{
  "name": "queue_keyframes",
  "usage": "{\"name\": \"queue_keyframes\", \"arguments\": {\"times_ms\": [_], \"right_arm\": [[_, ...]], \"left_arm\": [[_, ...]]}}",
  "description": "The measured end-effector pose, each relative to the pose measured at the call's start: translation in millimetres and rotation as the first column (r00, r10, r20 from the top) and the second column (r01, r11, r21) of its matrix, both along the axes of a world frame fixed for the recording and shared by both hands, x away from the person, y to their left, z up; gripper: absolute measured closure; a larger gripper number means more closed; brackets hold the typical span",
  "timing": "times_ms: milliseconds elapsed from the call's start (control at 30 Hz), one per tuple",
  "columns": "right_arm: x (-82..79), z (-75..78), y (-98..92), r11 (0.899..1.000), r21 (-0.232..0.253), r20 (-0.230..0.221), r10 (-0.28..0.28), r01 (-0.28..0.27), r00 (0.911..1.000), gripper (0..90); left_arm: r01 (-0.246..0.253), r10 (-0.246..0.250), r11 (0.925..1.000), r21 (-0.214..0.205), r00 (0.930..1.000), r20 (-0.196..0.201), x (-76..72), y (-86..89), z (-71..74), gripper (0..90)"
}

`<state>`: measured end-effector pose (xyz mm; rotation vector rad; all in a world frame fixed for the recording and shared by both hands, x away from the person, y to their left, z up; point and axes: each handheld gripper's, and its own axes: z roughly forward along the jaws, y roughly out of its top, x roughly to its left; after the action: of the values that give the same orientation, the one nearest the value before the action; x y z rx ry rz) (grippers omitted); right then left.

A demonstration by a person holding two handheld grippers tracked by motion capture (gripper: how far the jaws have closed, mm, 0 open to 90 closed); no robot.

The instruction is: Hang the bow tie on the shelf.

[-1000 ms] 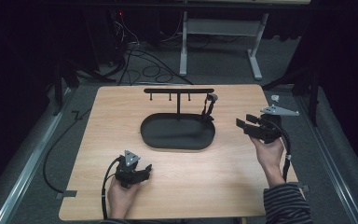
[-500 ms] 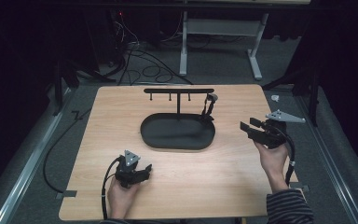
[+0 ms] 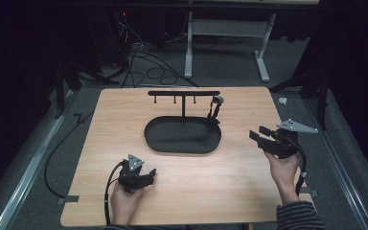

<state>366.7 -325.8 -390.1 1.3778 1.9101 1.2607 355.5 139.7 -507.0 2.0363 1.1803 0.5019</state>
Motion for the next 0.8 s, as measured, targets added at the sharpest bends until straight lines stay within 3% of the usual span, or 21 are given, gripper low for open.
{"name": "queue_keyframes", "arguments": {"times_ms": [800], "right_arm": [[-13.0,-22.3,-0.6,1.000,0.010,-0.041,0.015,-0.015,0.9991,51.3]], "left_arm": [[0.000,0.000,1.0000,0.001,1.0000,0.000,0.0,0.0,0.0,31.0]]}}
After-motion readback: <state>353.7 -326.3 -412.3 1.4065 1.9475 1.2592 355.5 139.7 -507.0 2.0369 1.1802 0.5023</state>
